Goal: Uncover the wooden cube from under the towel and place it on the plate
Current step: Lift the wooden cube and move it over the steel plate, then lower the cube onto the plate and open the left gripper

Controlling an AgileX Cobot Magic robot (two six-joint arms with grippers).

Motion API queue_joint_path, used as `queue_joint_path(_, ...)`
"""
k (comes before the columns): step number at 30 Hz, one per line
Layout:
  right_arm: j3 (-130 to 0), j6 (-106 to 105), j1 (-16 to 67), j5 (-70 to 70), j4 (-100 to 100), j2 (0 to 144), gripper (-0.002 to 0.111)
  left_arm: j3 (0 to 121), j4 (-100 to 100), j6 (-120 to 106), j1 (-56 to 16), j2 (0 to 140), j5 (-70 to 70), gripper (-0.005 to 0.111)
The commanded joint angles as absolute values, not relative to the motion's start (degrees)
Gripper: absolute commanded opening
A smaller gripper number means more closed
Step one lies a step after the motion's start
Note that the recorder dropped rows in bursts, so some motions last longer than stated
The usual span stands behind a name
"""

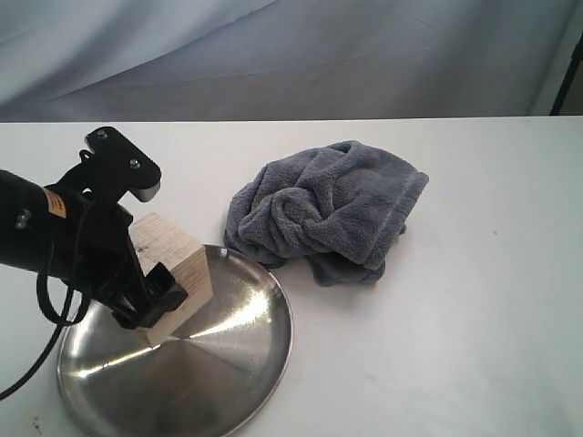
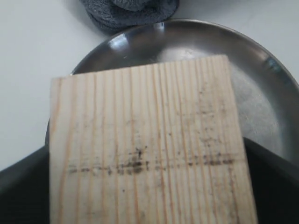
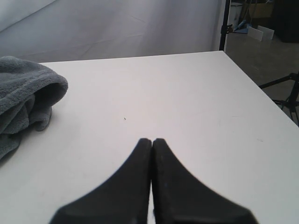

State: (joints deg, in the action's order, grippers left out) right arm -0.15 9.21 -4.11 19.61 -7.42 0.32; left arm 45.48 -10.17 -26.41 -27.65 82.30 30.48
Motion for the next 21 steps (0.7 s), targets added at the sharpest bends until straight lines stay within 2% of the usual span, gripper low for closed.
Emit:
queue_joint_path(1,0.00,9.47,-4.58,19.54,-7.36,0.00,0.000,45.55,-10.60,-25.57,-28.01,85.05,27.88,0.000)
queue_joint_path(10,0.00,9.47,-4.58,19.54,-7.36,0.00,0.000,45.55,-10.60,-25.57,-28.01,90.93,25.38,0.000)
queue_joint_path(21,0.00,9.47,-4.58,19.54,-7.36,0.00,0.000,45.55,-11.87,-25.57,-28.01,91.64,23.58,0.000)
